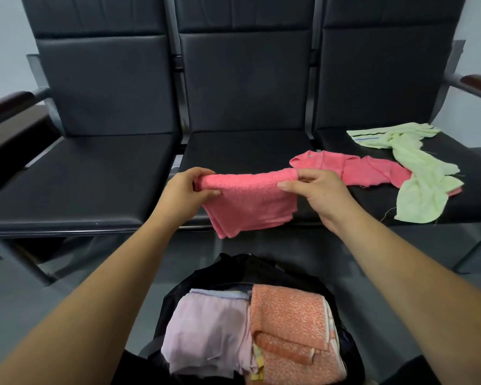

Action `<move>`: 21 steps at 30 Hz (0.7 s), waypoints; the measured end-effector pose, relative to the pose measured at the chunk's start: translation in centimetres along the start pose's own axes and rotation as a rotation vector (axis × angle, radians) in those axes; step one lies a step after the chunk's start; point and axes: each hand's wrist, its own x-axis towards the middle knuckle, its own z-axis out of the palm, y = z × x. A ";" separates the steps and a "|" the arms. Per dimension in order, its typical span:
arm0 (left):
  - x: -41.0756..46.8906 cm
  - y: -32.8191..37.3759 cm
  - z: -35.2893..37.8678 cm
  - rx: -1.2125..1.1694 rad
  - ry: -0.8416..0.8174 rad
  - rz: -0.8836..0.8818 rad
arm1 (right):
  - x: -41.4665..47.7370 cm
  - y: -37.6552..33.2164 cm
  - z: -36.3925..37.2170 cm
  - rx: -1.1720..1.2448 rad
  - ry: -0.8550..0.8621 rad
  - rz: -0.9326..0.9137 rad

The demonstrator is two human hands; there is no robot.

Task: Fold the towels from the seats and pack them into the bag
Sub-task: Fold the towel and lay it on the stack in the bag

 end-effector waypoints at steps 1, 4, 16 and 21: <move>-0.1 0.0 0.0 0.020 0.037 0.012 | -0.2 -0.1 0.2 0.007 -0.004 -0.034; -0.5 0.1 -0.3 0.050 0.125 0.053 | -1.3 -0.5 1.1 0.046 -0.029 -0.065; -5.2 -5.0 1.1 -0.308 0.018 -0.171 | -5.9 3.9 6.8 0.017 0.026 -0.020; -7.5 -8.5 0.8 0.157 -0.102 -0.202 | -7.9 9.6 9.6 -0.031 -0.107 0.247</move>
